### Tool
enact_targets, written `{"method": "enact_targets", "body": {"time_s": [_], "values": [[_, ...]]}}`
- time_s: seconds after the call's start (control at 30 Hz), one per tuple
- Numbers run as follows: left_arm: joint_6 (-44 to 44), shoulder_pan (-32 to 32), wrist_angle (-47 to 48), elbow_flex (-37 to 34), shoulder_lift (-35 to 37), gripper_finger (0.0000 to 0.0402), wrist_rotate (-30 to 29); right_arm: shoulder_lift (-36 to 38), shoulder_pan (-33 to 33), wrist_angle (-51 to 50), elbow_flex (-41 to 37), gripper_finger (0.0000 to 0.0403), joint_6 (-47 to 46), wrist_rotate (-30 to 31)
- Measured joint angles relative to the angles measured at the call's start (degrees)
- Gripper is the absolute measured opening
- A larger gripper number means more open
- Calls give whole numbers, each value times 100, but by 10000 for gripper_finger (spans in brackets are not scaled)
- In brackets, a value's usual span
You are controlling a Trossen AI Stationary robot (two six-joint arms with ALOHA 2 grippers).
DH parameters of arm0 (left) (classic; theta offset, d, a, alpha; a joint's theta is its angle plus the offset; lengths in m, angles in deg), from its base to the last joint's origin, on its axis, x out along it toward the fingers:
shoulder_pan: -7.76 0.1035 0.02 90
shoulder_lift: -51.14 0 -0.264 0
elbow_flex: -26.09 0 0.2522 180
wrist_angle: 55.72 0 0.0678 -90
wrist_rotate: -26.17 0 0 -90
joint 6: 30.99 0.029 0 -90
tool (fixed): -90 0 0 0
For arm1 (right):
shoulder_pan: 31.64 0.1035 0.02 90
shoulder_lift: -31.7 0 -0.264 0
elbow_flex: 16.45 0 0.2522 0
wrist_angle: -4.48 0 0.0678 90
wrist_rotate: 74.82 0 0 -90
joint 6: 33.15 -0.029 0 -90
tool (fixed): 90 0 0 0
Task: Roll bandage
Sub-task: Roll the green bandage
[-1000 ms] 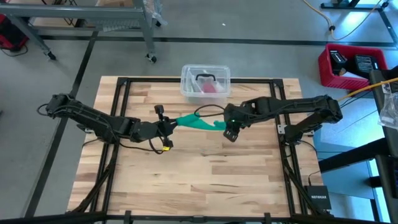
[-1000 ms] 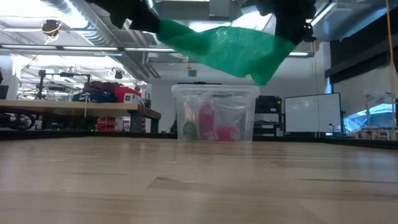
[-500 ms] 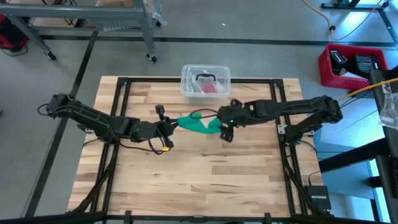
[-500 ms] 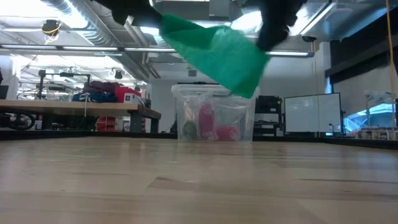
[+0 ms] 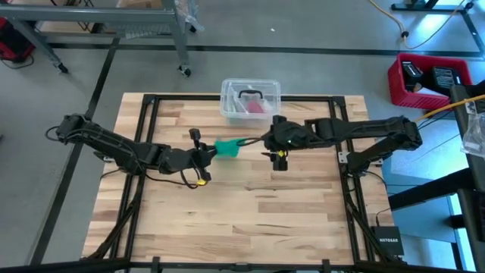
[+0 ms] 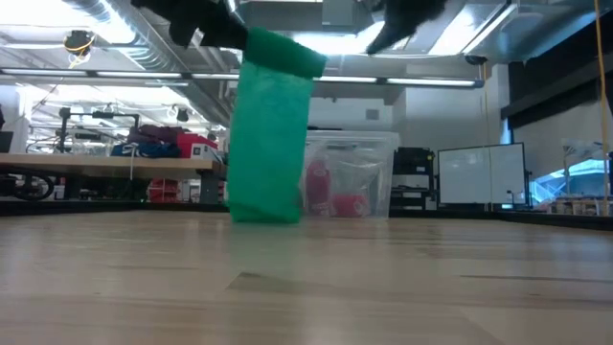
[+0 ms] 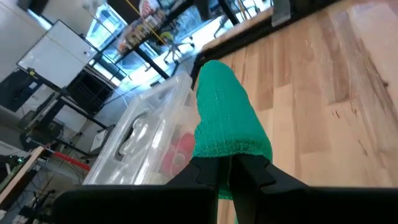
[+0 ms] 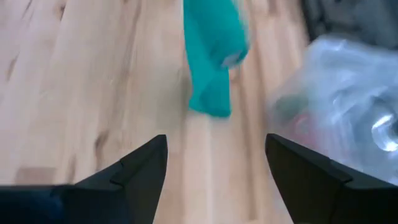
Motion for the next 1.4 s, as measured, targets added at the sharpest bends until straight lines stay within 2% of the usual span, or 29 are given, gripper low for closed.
{"method": "enact_targets", "body": {"time_s": [0.13,0.27,0.4,0.57,0.7,0.87,0.97,1.07,1.23,1.4], "values": [[293,-93,-564,0,61,13,0,31,-4,513,-827,276,-45,-198],[308,-210,-834,0,197,13,23,73,-83,2338,-2033,276,-85,-222],[-180,-289,-797,0,216,13,765,-94,-86,4495,-3161,276,-435,-378],[-670,-398,-786,-9,216,13,1718,-612,-80,5886,-3842,276,-634,-490],[-980,-522,-394,-44,147,13,2085,-1136,-76,6145,-3814,276,-636,-661],[-1227,-727,-215,-48,-12,13,1981,-1801,-67,6389,-3606,276,-618,-1316],[-1201,-729,-245,-48,-33,13,1844,-2112,52,6646,-3436,276,-459,-1447],[-1203,-697,-259,-48,-33,13,1799,-2446,250,6794,-3202,275,-84,-1263],[-1255,-673,-229,-46,-35,13,1803,-2909,499,6773,-2792,275,730,-434],[-1332,-677,-227,-46,-35,13,1801,-3022,532,6697,-2595,242,1068,-200]]}}
